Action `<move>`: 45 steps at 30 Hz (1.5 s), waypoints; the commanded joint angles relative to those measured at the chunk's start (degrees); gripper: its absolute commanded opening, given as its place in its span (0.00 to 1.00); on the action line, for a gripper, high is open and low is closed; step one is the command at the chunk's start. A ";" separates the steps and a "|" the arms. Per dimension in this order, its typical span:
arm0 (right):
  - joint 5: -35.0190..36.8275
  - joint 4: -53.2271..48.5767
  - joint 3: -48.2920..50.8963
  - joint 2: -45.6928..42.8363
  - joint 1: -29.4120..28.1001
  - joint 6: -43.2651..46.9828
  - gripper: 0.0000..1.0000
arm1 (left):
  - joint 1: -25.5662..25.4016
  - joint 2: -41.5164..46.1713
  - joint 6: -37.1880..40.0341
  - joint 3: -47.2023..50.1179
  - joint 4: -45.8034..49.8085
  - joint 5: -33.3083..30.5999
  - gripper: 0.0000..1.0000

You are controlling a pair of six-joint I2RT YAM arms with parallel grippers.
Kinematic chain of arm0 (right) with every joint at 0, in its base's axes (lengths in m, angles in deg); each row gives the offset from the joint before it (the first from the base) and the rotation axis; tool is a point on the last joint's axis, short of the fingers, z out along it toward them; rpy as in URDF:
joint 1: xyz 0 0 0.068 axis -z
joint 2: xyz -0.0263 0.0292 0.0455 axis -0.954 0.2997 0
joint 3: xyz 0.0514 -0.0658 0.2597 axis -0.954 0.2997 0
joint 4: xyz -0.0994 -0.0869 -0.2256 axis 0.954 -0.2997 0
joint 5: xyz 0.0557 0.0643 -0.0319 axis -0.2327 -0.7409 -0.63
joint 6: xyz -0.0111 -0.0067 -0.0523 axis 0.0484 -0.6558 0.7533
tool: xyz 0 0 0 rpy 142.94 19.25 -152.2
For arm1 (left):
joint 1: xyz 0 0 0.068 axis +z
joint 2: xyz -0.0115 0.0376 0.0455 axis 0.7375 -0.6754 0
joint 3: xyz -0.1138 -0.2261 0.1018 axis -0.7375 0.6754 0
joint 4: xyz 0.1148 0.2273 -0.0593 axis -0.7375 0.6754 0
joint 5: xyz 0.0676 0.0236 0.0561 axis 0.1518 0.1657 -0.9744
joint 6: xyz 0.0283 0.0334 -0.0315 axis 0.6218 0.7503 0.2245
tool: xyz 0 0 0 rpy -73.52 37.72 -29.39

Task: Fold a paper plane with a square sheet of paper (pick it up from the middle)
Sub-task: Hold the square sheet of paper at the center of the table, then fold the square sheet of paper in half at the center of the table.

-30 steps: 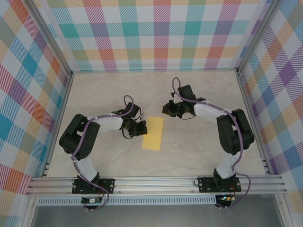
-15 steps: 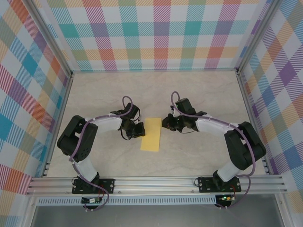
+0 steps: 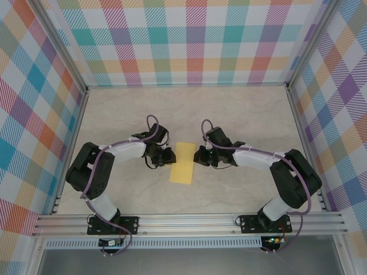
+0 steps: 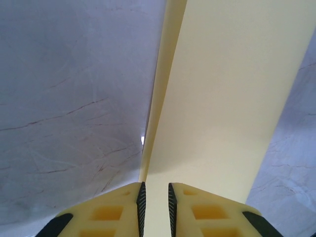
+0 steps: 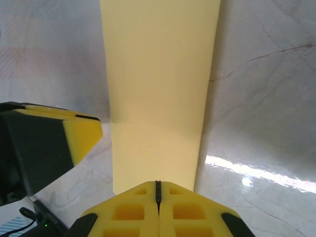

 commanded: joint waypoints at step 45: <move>-7.40 15.55 11.17 0.76 -9.77 -8.81 0.09 | 2.38 -6.57 -1.12 0.07 -4.98 7.68 0.07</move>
